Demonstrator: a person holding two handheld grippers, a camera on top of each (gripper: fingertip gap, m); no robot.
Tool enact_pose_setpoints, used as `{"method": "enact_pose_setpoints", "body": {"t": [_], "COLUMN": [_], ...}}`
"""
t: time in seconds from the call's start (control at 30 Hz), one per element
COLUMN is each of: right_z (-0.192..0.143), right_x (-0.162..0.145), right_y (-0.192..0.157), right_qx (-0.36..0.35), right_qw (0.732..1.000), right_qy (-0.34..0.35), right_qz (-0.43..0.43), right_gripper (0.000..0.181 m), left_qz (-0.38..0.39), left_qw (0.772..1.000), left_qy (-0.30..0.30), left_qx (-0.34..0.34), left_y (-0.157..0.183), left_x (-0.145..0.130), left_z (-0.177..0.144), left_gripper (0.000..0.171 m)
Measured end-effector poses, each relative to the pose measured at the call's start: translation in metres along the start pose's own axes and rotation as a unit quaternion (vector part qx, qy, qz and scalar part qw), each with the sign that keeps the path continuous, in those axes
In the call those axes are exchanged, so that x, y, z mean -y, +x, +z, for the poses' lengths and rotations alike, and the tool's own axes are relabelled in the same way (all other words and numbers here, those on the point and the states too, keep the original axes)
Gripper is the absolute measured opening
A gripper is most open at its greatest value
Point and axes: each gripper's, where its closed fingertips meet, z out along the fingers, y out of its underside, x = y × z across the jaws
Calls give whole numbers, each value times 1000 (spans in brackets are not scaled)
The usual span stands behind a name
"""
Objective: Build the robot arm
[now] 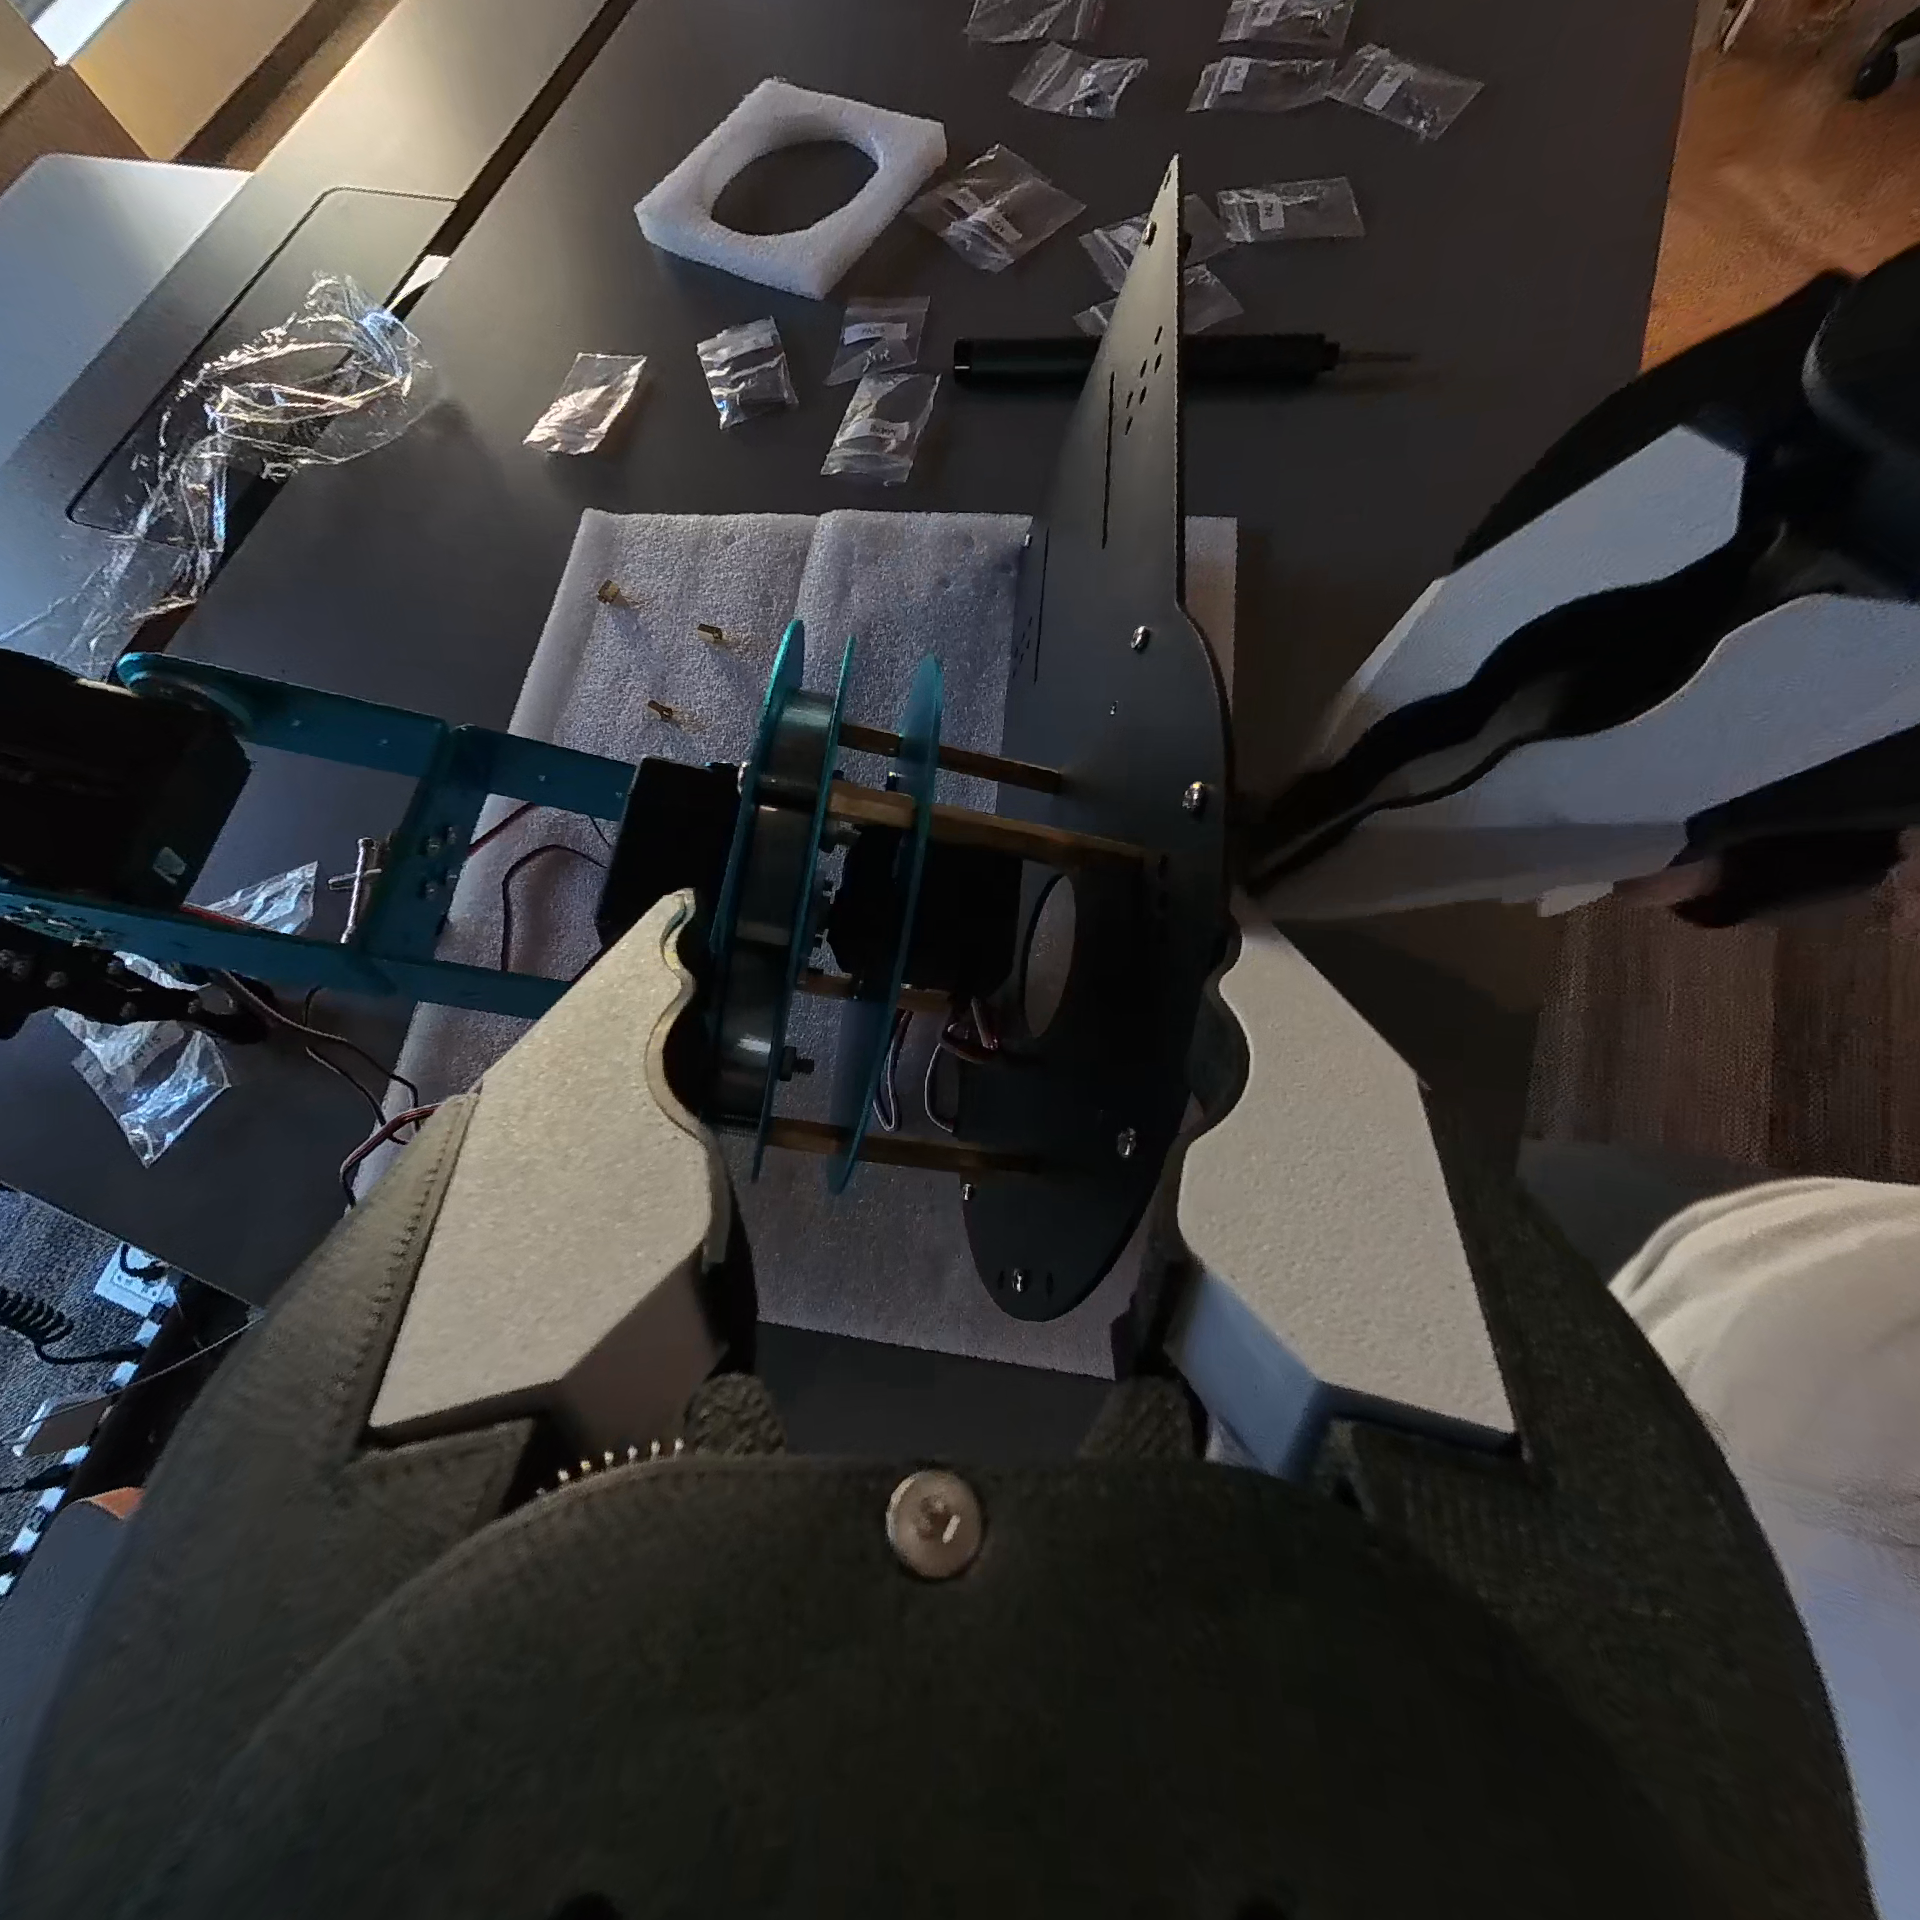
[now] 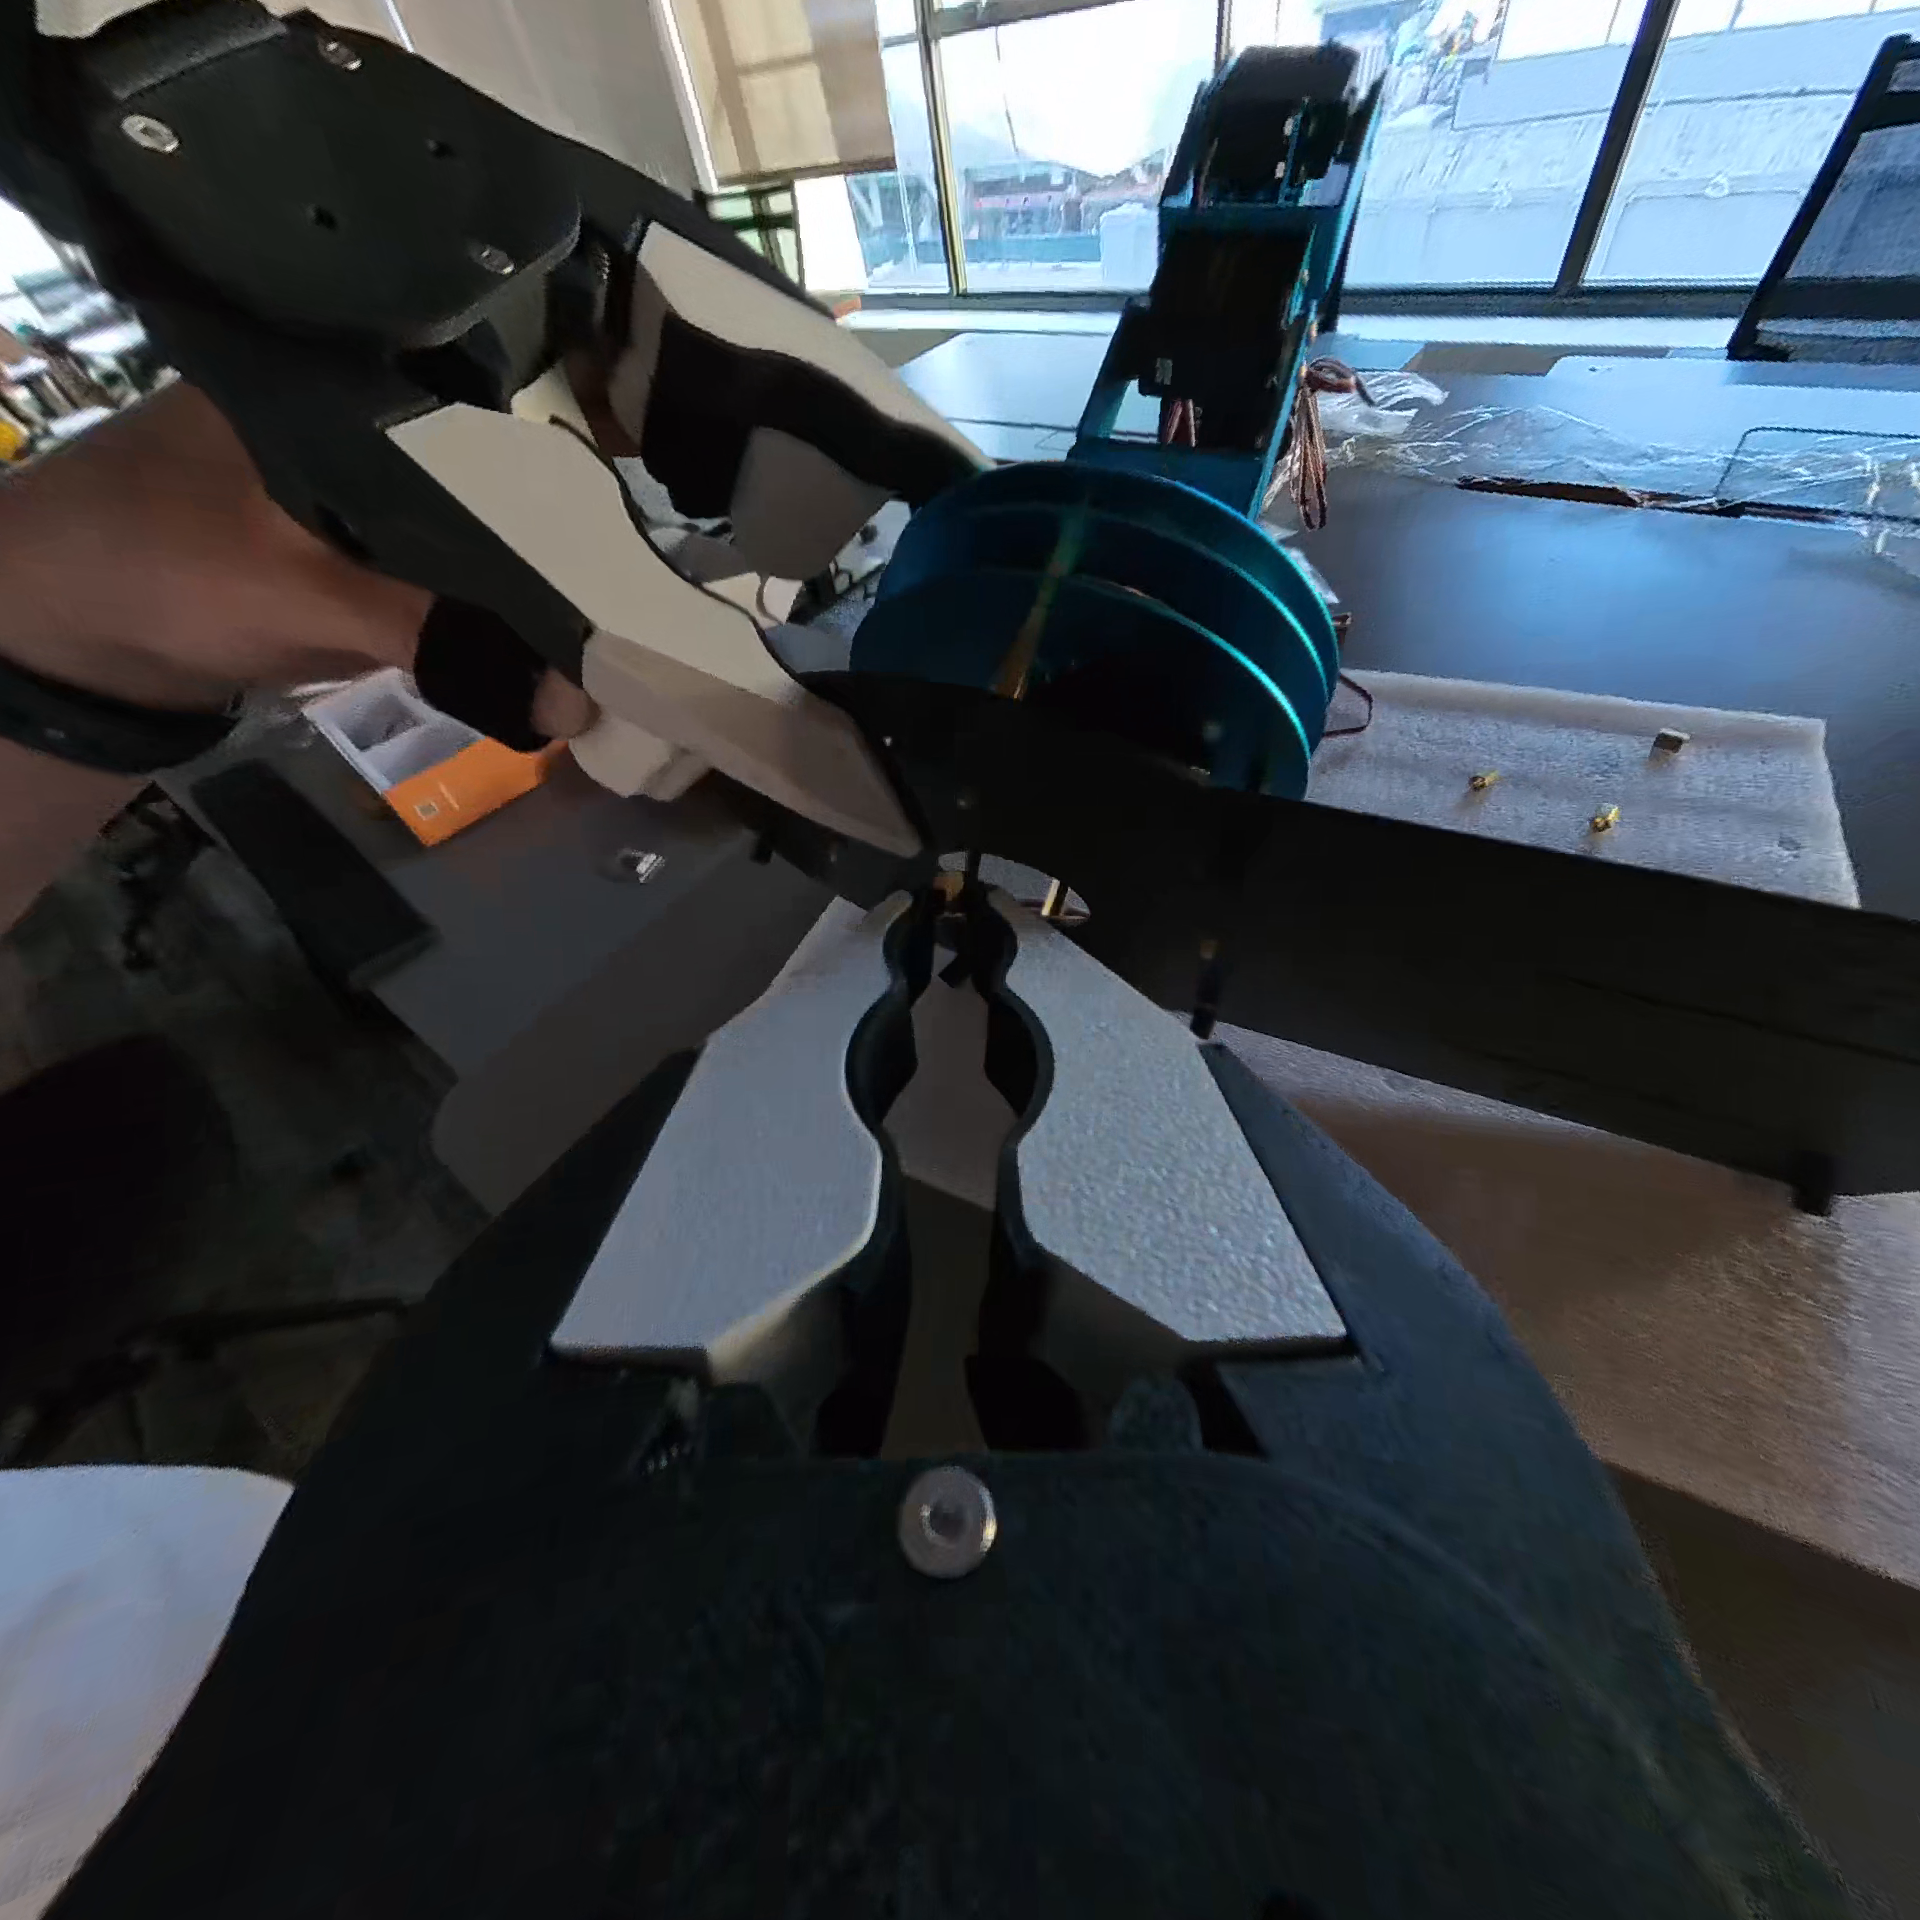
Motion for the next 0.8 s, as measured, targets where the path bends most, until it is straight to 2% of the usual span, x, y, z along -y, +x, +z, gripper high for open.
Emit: {"method": "enact_pose_setpoints", "body": {"t": [0.17, 0.27, 0.67, 0.73, 0.8], "right_z": [4, 0, 6, 6, 7], "right_x": [-6, 3, 6, -1, -21], "right_y": [4, 3, 6, 9, 17], "right_qx": [-32, -22, 9, 2, -16], "right_qw": [999, 999, 999, 1000, 999], "right_qy": [10, 47, 34, 15, -39], "right_qz": [-4, 8, 20, 12, -6], "right_gripper": [4, 4, 4, 4, 4], "left_qz": [-2, -3, -7, -6, -6], "left_qw": [1000, 1000, 1000, 1000, 1000], "left_qy": [6, 10, 11, 7, 3], "left_qx": [-4, -5, -8, -9, -10], "left_y": [0, 0, 1, 1, 1], "left_x": [0, 0, 0, 0, -1], "left_z": [0, 0, 0, 0, 0], "left_gripper": [92, 93, 93, 93, 93]}}
